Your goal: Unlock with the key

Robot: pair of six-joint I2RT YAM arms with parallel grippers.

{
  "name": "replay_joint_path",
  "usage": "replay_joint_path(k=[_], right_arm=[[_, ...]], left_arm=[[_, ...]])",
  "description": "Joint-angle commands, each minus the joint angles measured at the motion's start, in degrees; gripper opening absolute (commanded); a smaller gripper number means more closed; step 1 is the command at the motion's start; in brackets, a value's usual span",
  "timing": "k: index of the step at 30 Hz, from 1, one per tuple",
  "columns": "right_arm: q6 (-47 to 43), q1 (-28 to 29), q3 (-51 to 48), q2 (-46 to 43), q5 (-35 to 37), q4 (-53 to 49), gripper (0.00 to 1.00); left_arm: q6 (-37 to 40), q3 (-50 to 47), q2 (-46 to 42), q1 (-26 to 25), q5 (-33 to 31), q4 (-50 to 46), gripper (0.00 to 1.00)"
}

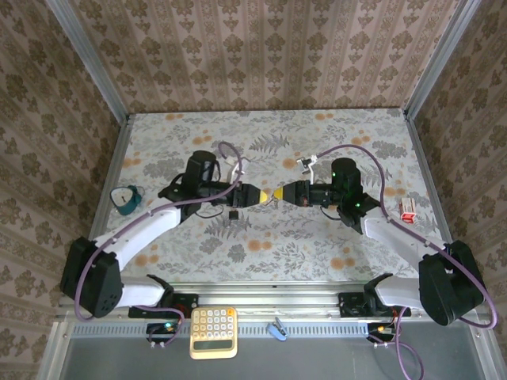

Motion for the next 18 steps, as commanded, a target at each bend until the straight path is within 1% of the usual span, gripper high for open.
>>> replay_joint_path(k=[1, 4, 6, 9, 13, 15, 16, 18], right_arm=[[-0.2, 0.2, -0.4, -1.6, 5.2, 0.7, 0.0], [0.7, 0.2, -0.5, -1.5, 7.8, 2.4, 0.0], [1.1, 0.3, -0.6, -1.6, 10.6, 2.6, 0.0], [2.8, 0.2, -0.5, -1.1, 13.4, 4.0, 0.0], [6.5, 0.8, -0.4, 0.1, 16.7, 7.3, 0.0], [7.4, 1.6, 0.1, 0.7, 18.5, 7.4, 0.0], [7.8, 2.0, 0.5, 1.1, 19.4, 7.5, 0.0], [8.7, 3.4, 0.9, 2.0, 21.0, 8.6, 0.0]], left_arm=[[-7.6, -4.4, -4.2, 2.9, -3.9, 9.5, 0.37], [-12.2, -8.4, -7.3, 4.8, -6.6, 14.4, 0.38], [-13.6, -9.9, -9.0, 5.3, -8.7, 15.4, 0.38], [-14.8, -12.1, -11.1, 5.4, -11.5, 17.1, 0.42], [-16.7, -14.4, -12.2, 5.2, -13.7, 20.6, 0.41], [-17.9, -15.3, -12.2, 4.8, -13.7, 23.1, 0.41], [-18.4, -15.7, -12.2, 4.5, -15.8, 24.3, 0.41], [-18.9, -16.3, -12.2, 3.8, -17.3, 26.2, 0.41]])
